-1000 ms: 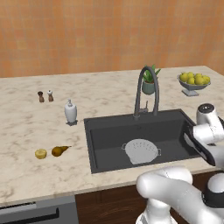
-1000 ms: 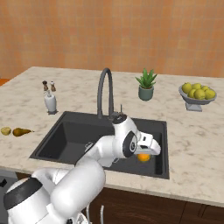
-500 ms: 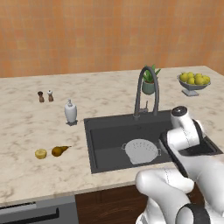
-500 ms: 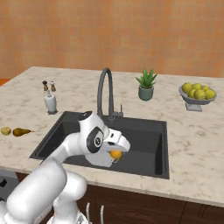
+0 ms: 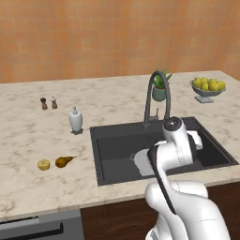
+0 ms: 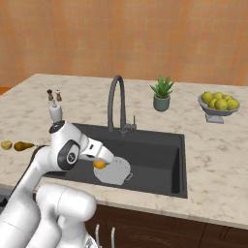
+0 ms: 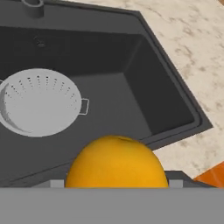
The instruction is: Put the colander in the sink, put the pear, orange, kiwi in the colander, and turn on the sink faucet and pour water over the colander.
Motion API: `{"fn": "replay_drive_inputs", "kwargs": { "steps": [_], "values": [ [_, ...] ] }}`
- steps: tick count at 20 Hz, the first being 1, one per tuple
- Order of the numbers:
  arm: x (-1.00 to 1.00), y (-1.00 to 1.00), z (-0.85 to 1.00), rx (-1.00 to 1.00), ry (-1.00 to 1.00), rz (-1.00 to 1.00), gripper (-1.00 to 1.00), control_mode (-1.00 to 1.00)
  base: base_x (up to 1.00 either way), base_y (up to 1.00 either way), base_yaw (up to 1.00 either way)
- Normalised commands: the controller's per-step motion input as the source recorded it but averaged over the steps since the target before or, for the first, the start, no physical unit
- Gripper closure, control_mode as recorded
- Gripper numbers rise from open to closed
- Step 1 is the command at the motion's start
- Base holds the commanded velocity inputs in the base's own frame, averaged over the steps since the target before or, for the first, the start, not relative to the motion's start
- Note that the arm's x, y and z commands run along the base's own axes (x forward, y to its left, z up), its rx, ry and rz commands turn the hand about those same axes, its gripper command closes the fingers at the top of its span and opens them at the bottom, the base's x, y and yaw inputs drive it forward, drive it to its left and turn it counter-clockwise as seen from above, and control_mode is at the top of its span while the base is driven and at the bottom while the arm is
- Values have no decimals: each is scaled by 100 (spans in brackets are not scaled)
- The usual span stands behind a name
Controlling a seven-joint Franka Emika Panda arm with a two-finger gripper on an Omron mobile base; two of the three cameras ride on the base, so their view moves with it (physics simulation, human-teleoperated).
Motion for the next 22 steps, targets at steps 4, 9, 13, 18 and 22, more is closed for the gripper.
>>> {"fn": "replay_drive_inputs", "kwargs": {
  "steps": [4,9,13,18,22],
  "values": [
    [39,86,1,0,-2,-7,100,-100,0,0,0],
    [70,24,-11,0,8,-3,100,-100,0,0,0],
    [67,0,-46,0,12,0,100,-100,0,0,0],
    [44,0,-59,0,7,0,100,-100,0,0,0],
    [39,-1,-53,0,2,0,100,-100,0,0,0]
  ]
}}
